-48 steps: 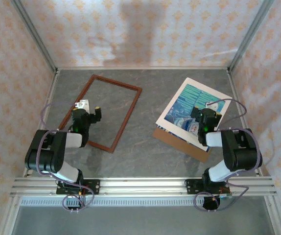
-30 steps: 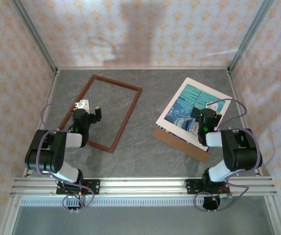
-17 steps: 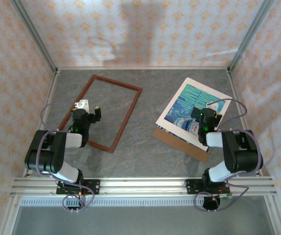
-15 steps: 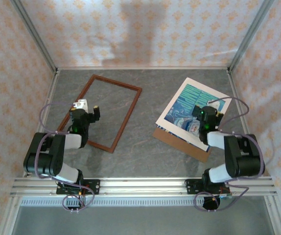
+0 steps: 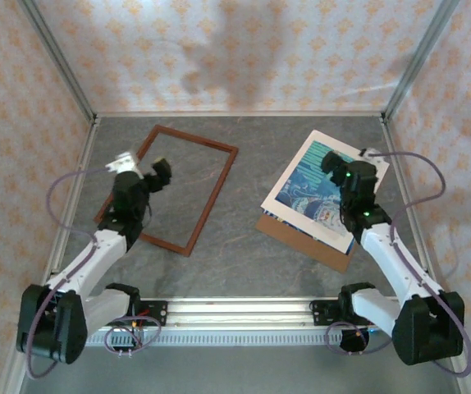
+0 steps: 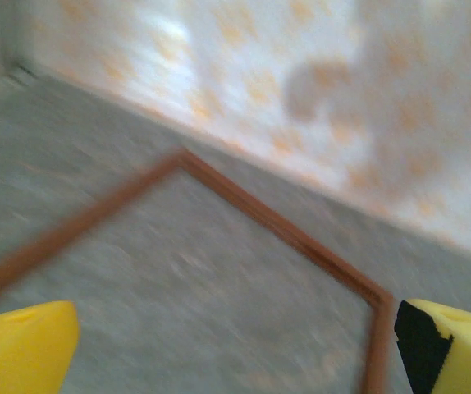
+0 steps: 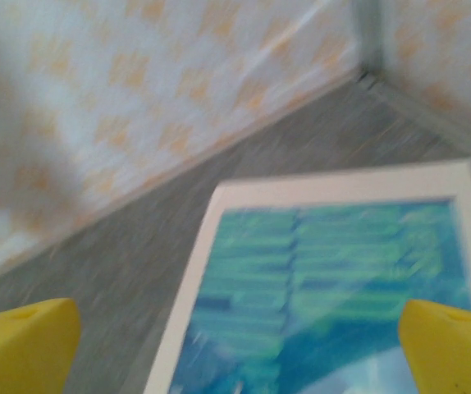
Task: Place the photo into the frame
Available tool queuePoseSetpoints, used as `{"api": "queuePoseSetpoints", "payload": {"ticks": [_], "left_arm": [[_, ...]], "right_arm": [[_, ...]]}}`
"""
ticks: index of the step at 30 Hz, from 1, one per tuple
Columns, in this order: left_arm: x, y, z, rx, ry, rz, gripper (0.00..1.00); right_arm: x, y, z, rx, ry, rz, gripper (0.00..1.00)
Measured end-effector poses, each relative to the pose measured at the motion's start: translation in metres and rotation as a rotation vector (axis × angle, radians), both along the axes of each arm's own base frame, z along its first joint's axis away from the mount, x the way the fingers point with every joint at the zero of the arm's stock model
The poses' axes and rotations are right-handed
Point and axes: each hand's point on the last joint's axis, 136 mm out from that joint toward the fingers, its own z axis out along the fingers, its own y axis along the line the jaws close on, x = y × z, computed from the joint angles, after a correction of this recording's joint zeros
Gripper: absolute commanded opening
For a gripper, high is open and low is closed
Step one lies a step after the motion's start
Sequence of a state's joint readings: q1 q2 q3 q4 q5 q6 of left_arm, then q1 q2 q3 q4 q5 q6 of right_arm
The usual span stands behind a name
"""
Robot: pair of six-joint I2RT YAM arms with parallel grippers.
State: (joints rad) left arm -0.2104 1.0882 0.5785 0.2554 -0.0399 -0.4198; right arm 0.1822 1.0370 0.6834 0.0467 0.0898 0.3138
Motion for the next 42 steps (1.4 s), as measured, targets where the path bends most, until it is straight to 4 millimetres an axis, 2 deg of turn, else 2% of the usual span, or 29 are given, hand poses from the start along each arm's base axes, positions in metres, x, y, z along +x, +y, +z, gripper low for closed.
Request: {"api": "queuePoseSetpoints", "payload": {"ticks": [2, 4, 6, 8, 14, 18, 23, 36, 42], "left_arm": [[-0.005, -0.057, -0.016, 0.026, 0.111, -0.155, 0.99], [-0.014, -0.102, -0.031, 0.067, 0.215, -0.280, 0.99], [-0.023, -0.129, -0.046, 0.123, 0.320, -0.358, 0.97], [-0.028, -0.141, -0.063, 0.189, 0.428, -0.398, 0.94], [-0.038, -0.136, -0.109, 0.341, 0.685, -0.434, 0.80], [-0.042, -0.133, -0.127, 0.407, 0.784, -0.457, 0.73], [-0.037, -0.132, -0.146, 0.447, 0.858, -0.467, 0.64], [-0.039, -0.129, -0.175, 0.469, 0.938, -0.461, 0.49], [-0.037, -0.131, -0.176, 0.445, 0.934, -0.449, 0.37]], "right_arm": [[-0.004, 0.035, -0.014, 0.007, 0.082, 0.112, 0.99], [-0.008, 0.062, -0.023, 0.003, 0.144, 0.199, 0.99], [-0.013, 0.080, -0.029, 0.000, 0.189, 0.262, 0.99], [-0.017, 0.089, -0.032, 0.001, 0.215, 0.294, 0.99], [-0.016, 0.090, -0.044, -0.008, 0.262, 0.296, 0.99], [-0.014, 0.093, -0.056, -0.010, 0.298, 0.305, 0.99], [-0.013, 0.096, -0.075, -0.015, 0.354, 0.314, 0.99], [-0.009, 0.097, -0.084, -0.021, 0.381, 0.313, 0.99], [-0.009, 0.097, -0.084, -0.021, 0.381, 0.313, 0.99]]}}
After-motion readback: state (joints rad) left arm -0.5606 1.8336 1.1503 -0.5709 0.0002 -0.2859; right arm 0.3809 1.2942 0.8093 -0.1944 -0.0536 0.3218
